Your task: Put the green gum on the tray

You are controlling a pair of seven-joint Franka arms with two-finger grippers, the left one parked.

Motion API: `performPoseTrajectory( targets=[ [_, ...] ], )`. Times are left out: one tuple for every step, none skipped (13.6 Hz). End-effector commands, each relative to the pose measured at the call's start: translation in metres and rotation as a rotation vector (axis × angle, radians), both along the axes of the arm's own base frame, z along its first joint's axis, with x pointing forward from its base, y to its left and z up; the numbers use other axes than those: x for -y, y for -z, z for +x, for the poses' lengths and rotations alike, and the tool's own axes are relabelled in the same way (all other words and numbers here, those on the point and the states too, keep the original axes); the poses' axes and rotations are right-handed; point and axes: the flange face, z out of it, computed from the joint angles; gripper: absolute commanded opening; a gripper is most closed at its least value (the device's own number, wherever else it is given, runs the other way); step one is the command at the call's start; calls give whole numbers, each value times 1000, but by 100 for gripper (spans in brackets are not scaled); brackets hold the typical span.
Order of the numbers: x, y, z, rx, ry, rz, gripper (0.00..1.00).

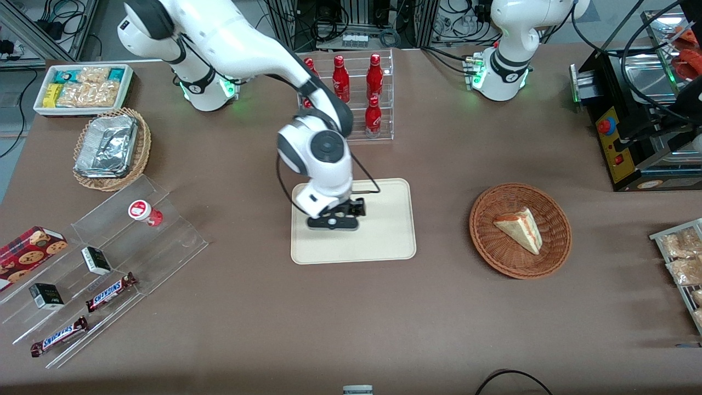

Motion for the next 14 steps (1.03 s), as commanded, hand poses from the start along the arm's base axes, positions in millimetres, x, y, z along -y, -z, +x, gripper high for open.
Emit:
performPoseTrajectory(
  targets=[
    [50, -64, -23, -60, 5, -15, 100],
    [63, -79, -22, -79, 6, -19, 100],
    [82, -100, -19, -83, 35, -5, 100],
    [101, -121, -18, -88, 63, 9, 100],
    [117, -136, -18, -98, 77, 5, 100],
    [141, -153, -15, -113, 66, -3, 100],
    [167, -169, -11, -125, 10, -10, 100],
    [201, -184, -5, -140, -35, -11, 100],
    [232, -196, 0, -147, -45, -1, 100],
    [266, -205, 5, -157, -52, 4, 100],
    [294, -214, 7, -164, -63, 8, 100],
    [317, -220, 9, -169, -65, 10, 100],
    [346, -225, 13, -171, -60, 16, 100],
    [370, -233, 17, -161, -60, 23, 100]
  ],
)
